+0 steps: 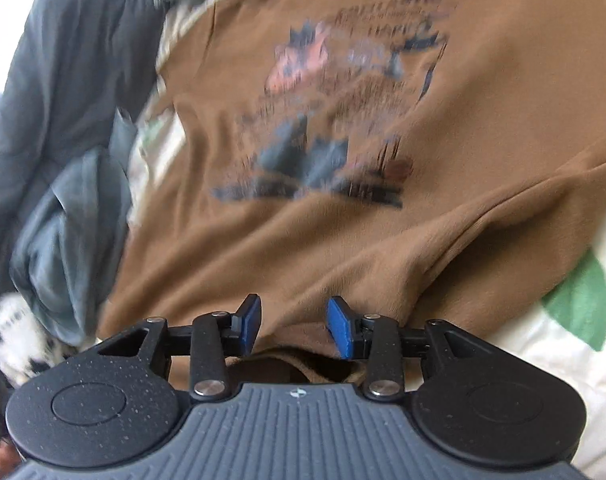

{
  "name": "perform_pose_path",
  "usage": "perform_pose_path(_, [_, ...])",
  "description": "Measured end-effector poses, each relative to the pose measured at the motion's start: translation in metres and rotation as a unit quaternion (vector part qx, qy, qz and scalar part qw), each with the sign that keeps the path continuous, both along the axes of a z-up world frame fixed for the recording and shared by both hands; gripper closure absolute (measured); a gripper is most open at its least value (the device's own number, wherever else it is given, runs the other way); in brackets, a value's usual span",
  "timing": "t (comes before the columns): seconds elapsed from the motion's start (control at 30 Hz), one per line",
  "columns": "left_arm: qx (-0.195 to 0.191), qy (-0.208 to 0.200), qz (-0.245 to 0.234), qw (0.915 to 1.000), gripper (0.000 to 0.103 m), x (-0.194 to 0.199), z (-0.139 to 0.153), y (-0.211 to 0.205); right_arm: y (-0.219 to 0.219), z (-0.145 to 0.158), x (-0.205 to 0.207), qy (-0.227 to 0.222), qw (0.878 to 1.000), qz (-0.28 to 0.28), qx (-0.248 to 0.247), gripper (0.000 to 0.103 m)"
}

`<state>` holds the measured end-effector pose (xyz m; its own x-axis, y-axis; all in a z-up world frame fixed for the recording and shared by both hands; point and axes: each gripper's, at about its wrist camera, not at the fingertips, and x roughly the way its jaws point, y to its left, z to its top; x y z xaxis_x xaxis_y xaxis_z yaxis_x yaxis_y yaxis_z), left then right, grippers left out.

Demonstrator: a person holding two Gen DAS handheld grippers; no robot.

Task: Fold clothes

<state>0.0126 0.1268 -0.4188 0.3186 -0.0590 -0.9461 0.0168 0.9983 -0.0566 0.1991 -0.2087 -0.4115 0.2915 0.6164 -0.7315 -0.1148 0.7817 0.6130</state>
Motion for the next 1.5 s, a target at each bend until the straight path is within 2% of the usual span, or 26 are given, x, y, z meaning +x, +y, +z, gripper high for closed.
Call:
perform_pose_path(0.23, [0.006, -0.005, -0.01, 0.9999, 0.036, 0.001, 0.006, -0.001, -0.038, 0.03, -0.011, -0.024, 0.999, -0.042, 0.018, 0.058])
perform_pose_path(0.53, [0.011, -0.003, -0.019, 0.9997, 0.036, 0.004, 0.008, -0.001, -0.068, 0.016, -0.033, 0.018, 0.997, -0.077, 0.013, 0.059])
perform_pose_path(0.63, [0.014, -0.001, -0.021, 0.9997, 0.036, 0.007, 0.008, -0.002, -0.063, 0.008, -0.038, 0.024, 0.997, -0.068, 0.01, 0.059])
perform_pose_path(0.93, [0.018, 0.005, -0.038, 0.9991, 0.036, 0.009, 0.006, -0.005, -0.031, 0.001, -0.05, -0.024, 0.999, 0.017, -0.028, 0.059])
perform_pose_path(1.13, [0.016, 0.007, -0.034, 0.9993, 0.036, 0.01, 0.005, -0.002, -0.02, -0.003, -0.043, -0.041, 0.998, 0.034, -0.041, 0.061])
perform_pose_path(1.27, [0.018, 0.005, -0.03, 0.9994, 0.036, 0.011, 0.007, 0.002, -0.015, -0.003, -0.04, -0.05, 0.996, 0.05, -0.046, 0.074])
perform_pose_path(1.3, [0.018, 0.005, -0.029, 0.9994, 0.036, 0.011, 0.007, 0.003, -0.015, -0.003, -0.04, -0.053, 0.996, 0.054, -0.046, 0.084])
perform_pose_path(1.37, [0.019, 0.003, -0.028, 0.9994, 0.036, 0.011, 0.009, 0.005, -0.016, -0.002, -0.041, -0.053, 0.996, 0.054, -0.043, 0.091])
perform_pose_path(1.4, [0.018, 0.003, -0.027, 0.9995, 0.036, 0.011, 0.01, 0.005, -0.018, 0.0, -0.042, -0.054, 0.996, 0.052, -0.039, 0.098])
perform_pose_path(1.5, [0.017, 0.0, -0.025, 0.9995, 0.036, 0.01, 0.013, 0.007, -0.021, 0.009, -0.05, -0.064, 0.996, 0.053, -0.041, 0.099])
